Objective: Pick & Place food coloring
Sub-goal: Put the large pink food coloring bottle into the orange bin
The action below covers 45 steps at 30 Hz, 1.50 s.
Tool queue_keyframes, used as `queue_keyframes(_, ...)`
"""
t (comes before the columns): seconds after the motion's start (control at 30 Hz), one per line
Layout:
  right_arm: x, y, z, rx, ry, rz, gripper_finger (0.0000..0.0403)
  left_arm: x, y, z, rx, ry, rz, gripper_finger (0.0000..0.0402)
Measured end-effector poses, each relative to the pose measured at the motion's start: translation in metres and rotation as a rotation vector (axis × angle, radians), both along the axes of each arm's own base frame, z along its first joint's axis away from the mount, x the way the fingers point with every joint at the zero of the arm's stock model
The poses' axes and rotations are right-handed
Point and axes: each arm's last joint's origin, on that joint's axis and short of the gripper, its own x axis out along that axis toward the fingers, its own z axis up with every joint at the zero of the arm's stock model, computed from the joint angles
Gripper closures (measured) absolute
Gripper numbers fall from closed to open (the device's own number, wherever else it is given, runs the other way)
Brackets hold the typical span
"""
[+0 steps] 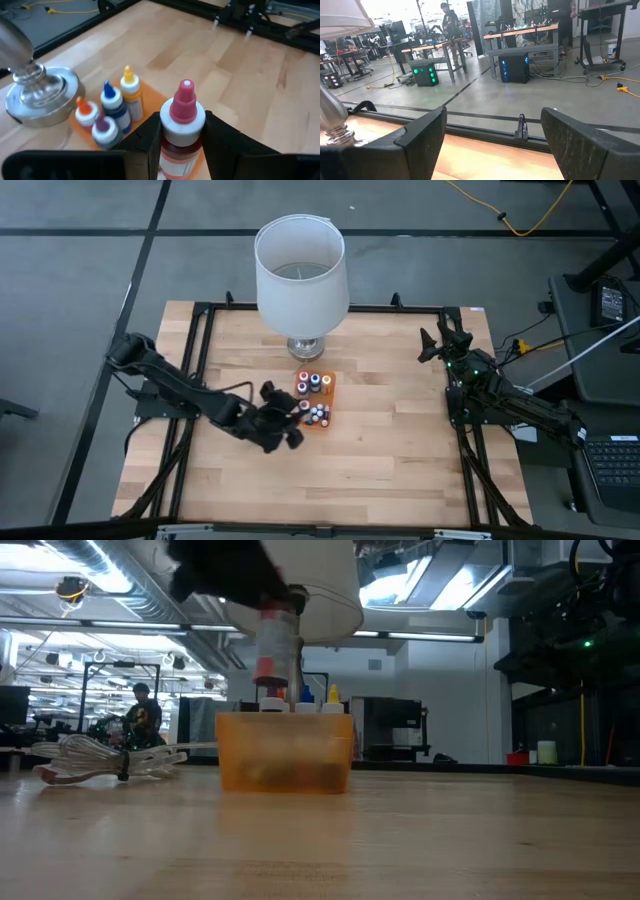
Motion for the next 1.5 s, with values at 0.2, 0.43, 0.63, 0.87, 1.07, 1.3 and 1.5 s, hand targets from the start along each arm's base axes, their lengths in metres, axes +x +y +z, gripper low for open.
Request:
queue_keyframes(0.2,0.0,0.0,0.0,0.0,0.0,0.0,0.0079,0.034,0.008,0.003,-0.007,0.001,0.058,0.0293)
queue_keyframes(0.43,0.0,0.0,0.0,0.0,0.0,0.0,0.0079,0.049,0.031,-0.003,-0.012,0.015,0.135,0.0293)
queue_keyframes(0.63,0.0,0.0,0.0,0.0,0.0,0.0,0.0079,0.05,0.046,-0.01,-0.008,0.034,0.179,0.0293)
queue_keyframes(0.87,0.0,0.0,0.0,0.0,0.0,0.0,0.0079,0.051,0.05,-0.023,0.003,0.066,0.198,0.0293)
queue_keyframes(1.07,0.0,0.0,0.0,0.0,0.0,0.0,0.0079,0.057,0.049,-0.036,0.032,0.078,0.215,0.0293)
queue_keyframes(1.3,0.0,0.0,0.0,0.0,0.0,0.0,0.0079,0.062,0.052,-0.043,0.043,0.074,0.236,0.0293)
queue_keyframes(1.5,0.0,0.0,0.0,0.0,0.0,0.0,0.0079,0.067,0.051,-0.055,0.046,0.096,0.239,0.0293)
